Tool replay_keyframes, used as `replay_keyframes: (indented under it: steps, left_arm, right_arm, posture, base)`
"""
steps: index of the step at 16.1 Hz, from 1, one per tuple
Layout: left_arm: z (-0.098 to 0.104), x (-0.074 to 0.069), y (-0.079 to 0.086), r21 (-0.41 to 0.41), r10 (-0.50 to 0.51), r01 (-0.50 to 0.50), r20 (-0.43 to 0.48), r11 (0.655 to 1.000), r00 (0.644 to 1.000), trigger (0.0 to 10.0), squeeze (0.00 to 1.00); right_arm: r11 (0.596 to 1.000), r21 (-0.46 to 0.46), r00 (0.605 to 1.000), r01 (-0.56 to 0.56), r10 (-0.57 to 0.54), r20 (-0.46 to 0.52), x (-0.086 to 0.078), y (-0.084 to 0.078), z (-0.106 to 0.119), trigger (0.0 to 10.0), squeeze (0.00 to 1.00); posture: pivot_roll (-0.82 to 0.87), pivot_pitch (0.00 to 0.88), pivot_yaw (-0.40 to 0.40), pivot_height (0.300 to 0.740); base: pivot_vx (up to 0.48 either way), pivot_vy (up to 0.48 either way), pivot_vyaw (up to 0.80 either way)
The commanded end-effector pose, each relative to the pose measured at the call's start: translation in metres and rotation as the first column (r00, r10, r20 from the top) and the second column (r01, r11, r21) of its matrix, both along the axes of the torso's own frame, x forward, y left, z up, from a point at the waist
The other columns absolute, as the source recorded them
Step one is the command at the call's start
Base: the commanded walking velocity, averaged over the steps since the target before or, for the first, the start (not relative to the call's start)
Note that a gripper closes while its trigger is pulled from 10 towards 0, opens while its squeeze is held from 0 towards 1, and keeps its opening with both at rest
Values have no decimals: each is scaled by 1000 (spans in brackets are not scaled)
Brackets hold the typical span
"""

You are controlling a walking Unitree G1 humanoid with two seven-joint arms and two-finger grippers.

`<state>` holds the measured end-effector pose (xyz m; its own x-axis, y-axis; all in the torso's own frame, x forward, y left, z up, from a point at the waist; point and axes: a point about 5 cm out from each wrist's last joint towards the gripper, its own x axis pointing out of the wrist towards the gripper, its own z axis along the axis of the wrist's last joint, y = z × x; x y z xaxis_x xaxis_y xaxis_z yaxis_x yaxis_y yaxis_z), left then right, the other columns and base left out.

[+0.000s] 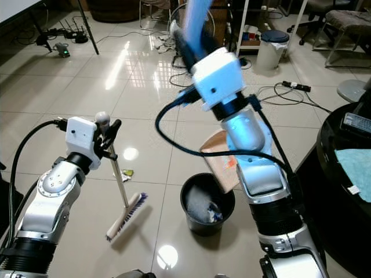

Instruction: Sweep floor

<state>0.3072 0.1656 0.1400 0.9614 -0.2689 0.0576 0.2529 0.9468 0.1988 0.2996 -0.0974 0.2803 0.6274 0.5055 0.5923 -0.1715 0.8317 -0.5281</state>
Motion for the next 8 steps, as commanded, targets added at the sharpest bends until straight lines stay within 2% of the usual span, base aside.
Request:
replay_keyframes:
  steps: [1,2,3,4,5,6,8]
  left_arm:
    - [11,4,3,-1,11,-11,39,1000,999,10000,0]
    - [11,4,3,2,11,-12,31,1000,999,10000,0]
    - [14,6,3,5,16,-16,27,1000,1000,10000,0]
    - [20,9,0,15,6,-7,52,1000,999,10000,0]
    - [27,12,-3,17,-1,-1,76,1000,997,10000,0]
    - [34,16,-4,3,1,-2,99,1000,995,10000,0]
    - [48,22,-5,-8,9,-8,145,1000,989,10000,0]
  right_arm:
    - [999,-37,997,8,-5,73,-2,1,12,10000,0]
    - [999,-20,997,29,-27,75,-1,-3,15,10000,0]
    - [991,113,995,77,-83,51,2,-18,26,10000,0]
    - [952,287,994,105,-108,-5,3,-33,39,10000,0]
    - [900,417,992,123,-108,-57,4,-43,49,10000,0]
    - [876,463,991,137,-119,-68,4,-47,59,10000,0]
    - [866,467,982,178,-189,-23,1,-51,78,10000,0]
  posture:
    - [-96,62,78,740]
    - [-97,64,75,740]
    - [-99,61,73,740]
    - [-103,55,71,740]
    - [-106,53,69,740]
    - [-112,45,66,740]
    - [-125,43,70,740]
  base:
    - [0,0,0]
    - [0,0,0]
    - [0,0,0]
    - [0,0,0]
    - [0,0,0]
    - [0,0,0]
    - [0,334,0]
